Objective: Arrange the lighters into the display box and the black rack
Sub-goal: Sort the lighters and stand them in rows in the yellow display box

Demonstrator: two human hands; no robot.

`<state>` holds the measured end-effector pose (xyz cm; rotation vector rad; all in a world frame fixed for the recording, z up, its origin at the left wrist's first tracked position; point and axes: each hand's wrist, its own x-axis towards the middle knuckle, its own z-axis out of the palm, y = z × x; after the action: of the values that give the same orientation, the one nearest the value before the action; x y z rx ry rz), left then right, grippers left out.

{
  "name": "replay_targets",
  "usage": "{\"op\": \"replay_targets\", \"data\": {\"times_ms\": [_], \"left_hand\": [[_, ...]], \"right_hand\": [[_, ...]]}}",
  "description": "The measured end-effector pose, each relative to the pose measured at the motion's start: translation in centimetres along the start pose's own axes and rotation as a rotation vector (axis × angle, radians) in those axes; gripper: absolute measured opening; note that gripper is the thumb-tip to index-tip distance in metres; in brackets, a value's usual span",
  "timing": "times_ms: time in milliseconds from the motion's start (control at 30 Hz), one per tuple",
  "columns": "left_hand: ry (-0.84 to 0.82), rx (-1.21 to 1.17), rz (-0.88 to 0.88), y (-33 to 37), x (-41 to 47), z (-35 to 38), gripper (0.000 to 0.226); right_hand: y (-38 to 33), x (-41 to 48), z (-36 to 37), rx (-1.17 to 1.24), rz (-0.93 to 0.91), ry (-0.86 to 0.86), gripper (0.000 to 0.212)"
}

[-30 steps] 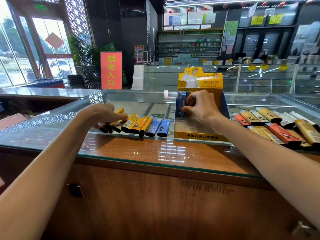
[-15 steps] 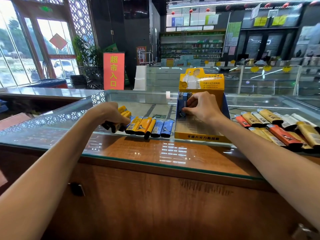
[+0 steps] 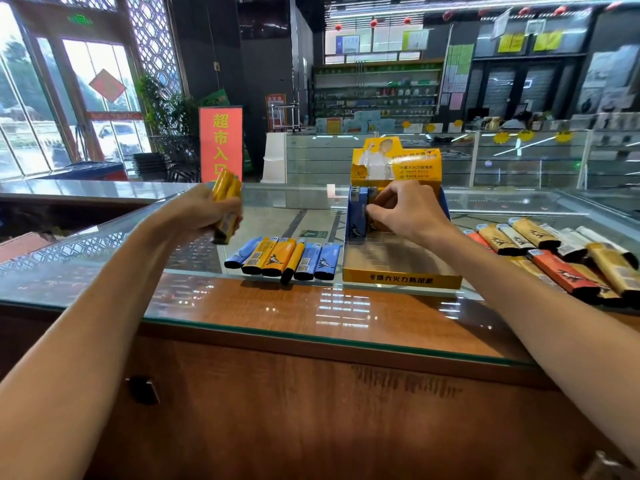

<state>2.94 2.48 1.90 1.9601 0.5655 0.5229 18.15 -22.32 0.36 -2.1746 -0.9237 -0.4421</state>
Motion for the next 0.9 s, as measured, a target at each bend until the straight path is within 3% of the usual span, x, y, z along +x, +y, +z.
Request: {"op": "replay_targets", "data": {"times_ms": [67, 133, 233, 300, 567, 733, 833, 900], "left_hand": [[-0.208, -0.288, 0.105, 1.2, 0.5, 0.8, 0.013], [-0.443, -0.485, 0.188, 2.6, 0.9, 2.4, 0.025], [-0.659, -0.608, 0.262, 4.5, 1.4, 5.5, 0.036], [-0.707, -0.631, 0.294, 5.1, 1.7, 7.1, 0.036], [-0.735, -0.556, 0.353, 4.3, 1.1, 9.3, 0.039], [-0.559, -0.299, 0.463, 4.4, -0.3, 10.5, 0.026], [-0.437, -0.152, 0.604, 4.5, -0.8, 11.3, 0.010], [-0.386, -0.089, 0.684, 4.6, -1.0, 11.7, 0.011]], "right_hand": [[-0.2, 0.1, -0.6, 0.043, -0.020, 0.100, 0.019], [-0.5, 0.0, -1.3, 0.089, -0.052, 0.144, 0.015], [-0.7, -0.2, -2.0, 0.253, -0.056, 0.083, 0.015], [-0.9, -0.4, -2.4, 0.396, -0.054, 0.027, 0.017], [-2.3, -0.7, -2.2, 0.602, -0.112, 0.000, 0.011], [-3.2, -1.2, -1.9, 0.588, -0.130, 0.027, 0.022], [-3.7, -1.4, -1.5, 0.485, -0.140, 0.034, 0.032], [-3.8, -1.3, -1.4, 0.400, -0.123, 0.065, 0.031]]}}
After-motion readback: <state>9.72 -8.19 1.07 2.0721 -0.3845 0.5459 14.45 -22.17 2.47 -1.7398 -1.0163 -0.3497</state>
